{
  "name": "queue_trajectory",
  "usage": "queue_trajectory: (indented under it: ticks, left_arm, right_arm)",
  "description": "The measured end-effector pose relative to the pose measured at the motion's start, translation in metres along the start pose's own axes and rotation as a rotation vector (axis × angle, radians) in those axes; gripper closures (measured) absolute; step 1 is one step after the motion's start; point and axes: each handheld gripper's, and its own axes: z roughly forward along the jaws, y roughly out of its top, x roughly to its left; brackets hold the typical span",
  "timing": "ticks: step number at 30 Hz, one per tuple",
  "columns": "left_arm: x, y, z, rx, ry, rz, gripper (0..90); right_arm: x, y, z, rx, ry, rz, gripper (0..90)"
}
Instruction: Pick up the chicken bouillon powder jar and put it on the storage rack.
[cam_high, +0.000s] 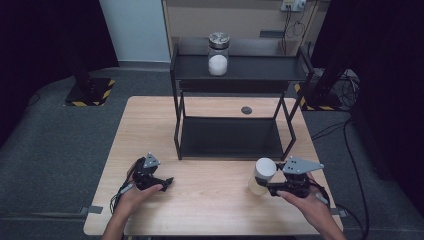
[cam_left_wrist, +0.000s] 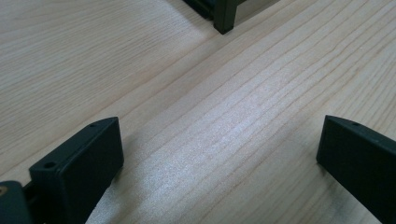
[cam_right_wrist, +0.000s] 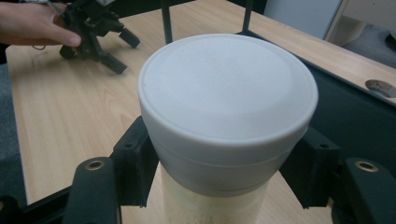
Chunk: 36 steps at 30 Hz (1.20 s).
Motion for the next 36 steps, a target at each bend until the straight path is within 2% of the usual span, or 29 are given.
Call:
queue_trajectory:
  ticks: [7,14,28,36]
  left_arm:
    - [0.000,0.000,0.000,0.000,0.000,0.000,0.0]
    - [0.001,0.000,0.000,0.000,-0.004,0.004,0.0]
    - [0.003,0.001,0.001,0.000,-0.010,0.010,0.0]
    - [0.003,0.002,0.001,0.001,-0.013,0.012,0.0]
  right_arm:
    - [-0.022,0.017,0.004,0.007,0.009,-0.008,35.9]
    - [-0.045,0.037,0.001,-0.007,0.022,0.002,35.9]
    - [-0.075,0.077,-0.008,0.010,0.056,-0.014,35.9]
    - [-0.087,0.113,-0.019,0.010,0.071,-0.010,35.8]
